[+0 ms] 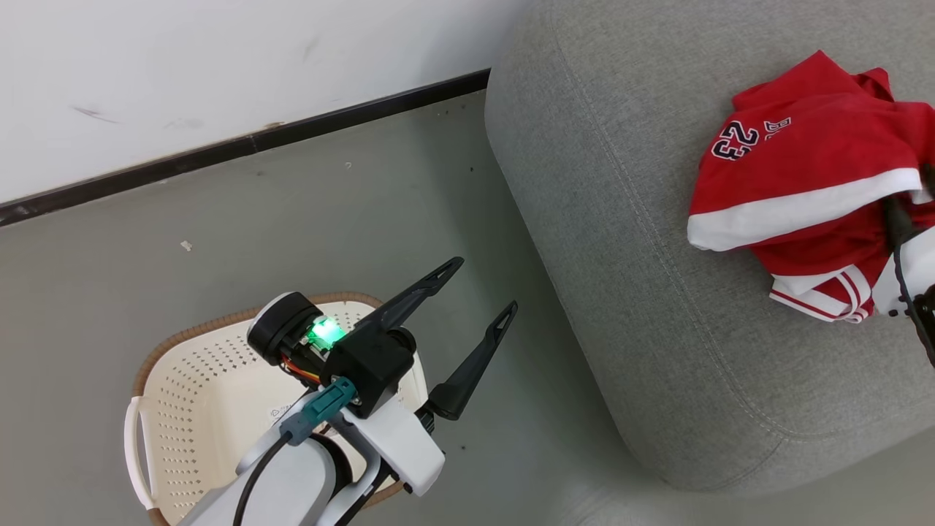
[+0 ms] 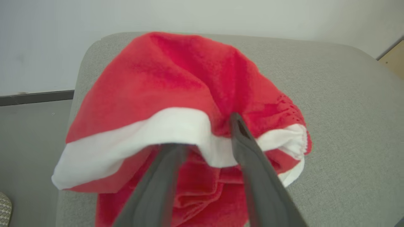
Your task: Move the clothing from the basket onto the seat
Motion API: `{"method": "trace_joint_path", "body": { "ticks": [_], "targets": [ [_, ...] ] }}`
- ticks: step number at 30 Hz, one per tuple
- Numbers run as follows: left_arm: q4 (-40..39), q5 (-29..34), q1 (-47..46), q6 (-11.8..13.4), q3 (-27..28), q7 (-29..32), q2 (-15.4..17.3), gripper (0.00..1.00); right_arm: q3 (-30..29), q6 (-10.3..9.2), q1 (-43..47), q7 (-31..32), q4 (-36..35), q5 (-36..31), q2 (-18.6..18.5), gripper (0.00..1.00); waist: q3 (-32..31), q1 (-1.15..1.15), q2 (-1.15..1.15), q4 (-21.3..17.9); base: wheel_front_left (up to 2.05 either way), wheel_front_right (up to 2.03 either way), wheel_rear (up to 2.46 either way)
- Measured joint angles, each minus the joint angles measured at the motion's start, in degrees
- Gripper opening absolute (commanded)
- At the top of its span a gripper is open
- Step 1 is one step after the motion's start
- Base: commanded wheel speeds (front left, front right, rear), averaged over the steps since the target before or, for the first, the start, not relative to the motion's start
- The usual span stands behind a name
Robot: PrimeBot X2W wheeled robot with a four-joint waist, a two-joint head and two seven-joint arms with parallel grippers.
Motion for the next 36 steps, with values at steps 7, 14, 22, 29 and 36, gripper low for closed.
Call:
{"method": "trace_joint_path", "body": {
  "ticks": [7, 14, 22, 29, 36],
  "targets": [
    [0.5, -0.7, 0.0, 0.1, 1.0, -0.9, -0.2, 1.0, 0.3, 0.0, 0.6, 0.0, -0.9, -0.6, -0.9, 1.0, -0.7, 0.0, 0.0, -1.2, 0.0, 0.0, 0.0],
    [2.4, -1.6, 1.0, 1.5, 4.0, -2.6, 0.0, 1.0, -1.5, 0.0, 2.9, 0.0, -6.7, -1.3, -1.9, 1.0, -2.0, 0.0, 0.0, -2.4, 0.0, 0.0, 0.0],
    [4.7, -3.1, 4.2, 4.8, 9.1, -5.4, 0.2, 1.0, -2.1, 0.0, 6.9, -0.1, -11.9, -2.4, -1.3, 1.0, -4.5, 0.0, 0.0, -3.4, 0.0, 0.0, 0.0],
    [6.9, -4.4, 7.1, 8.4, 14.2, -8.4, 0.7, 1.0, -1.0, 0.0, 9.2, -0.2, -16.8, -3.1, 1.6, 1.0, -7.0, 0.0, 0.0, -3.4, 0.0, 0.0, 0.0],
    [8.7, -5.2, 10.4, 12.2, 19.5, -11.6, 1.5, 1.0, 0.6, 0.0, 9.8, -0.3, -21.6, -3.6, 5.2, 1.0, -9.4, 0.0, 0.0, -2.1, 0.0, 0.0, 0.0]
  ]
}}
